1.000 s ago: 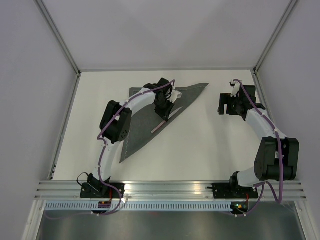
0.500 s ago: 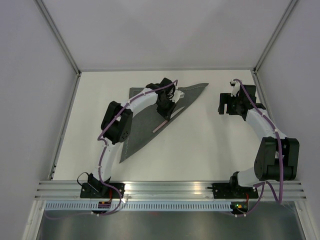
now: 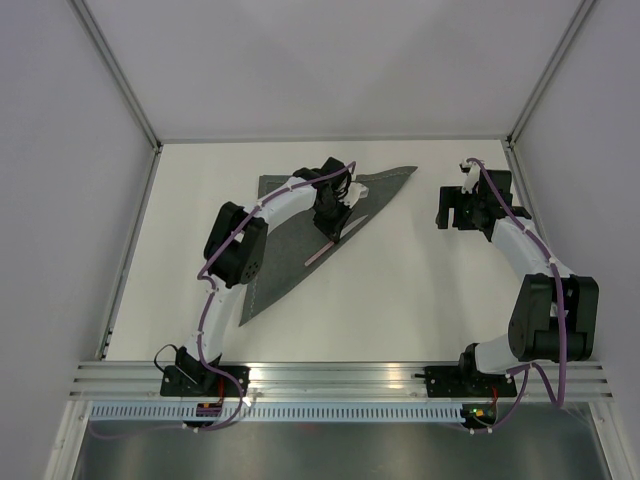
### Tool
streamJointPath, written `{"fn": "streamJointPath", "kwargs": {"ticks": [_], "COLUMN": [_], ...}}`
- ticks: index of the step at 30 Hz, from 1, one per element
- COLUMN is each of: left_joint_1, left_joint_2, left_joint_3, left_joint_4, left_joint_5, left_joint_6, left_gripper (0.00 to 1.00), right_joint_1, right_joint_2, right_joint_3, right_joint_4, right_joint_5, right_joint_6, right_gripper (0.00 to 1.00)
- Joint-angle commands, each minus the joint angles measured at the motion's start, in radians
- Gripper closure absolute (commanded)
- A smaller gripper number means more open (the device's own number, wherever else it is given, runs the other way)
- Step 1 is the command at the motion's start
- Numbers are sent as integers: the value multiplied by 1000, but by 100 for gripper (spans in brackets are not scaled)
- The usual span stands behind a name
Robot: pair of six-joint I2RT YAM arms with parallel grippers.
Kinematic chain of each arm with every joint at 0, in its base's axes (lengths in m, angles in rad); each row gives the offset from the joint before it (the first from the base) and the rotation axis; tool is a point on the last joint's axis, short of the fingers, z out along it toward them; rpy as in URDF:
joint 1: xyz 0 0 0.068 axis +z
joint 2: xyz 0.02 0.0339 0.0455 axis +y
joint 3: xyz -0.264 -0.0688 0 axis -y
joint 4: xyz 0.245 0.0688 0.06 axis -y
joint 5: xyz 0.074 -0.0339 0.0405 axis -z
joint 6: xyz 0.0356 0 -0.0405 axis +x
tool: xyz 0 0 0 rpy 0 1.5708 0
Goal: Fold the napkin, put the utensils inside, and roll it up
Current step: Place the utensil onto the napkin
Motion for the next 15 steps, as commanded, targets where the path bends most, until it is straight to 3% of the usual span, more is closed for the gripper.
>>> {"fn": "streamJointPath", "kwargs": {"ticks": [1, 11, 15], "left_joint_1": [-2, -5, -8], "left_joint_2": [9, -2, -11], "left_joint_3": [44, 44, 46], "left_joint_4": [-18, -18, -18], "left_joint_5": [-17, -12, -18], "left_joint_6": [5, -6, -12], "left_gripper": [86, 63, 61], "right_joint_1": [-2, -2, -2], "right_joint_2": [3, 2, 0], "right_joint_3": [39, 41, 41], "right_joint_4": [-6, -4, -6], "right_joint_5": [4, 6, 7], "right_joint_6": [-5, -6, -6], "right_gripper": [12, 12, 12]}}
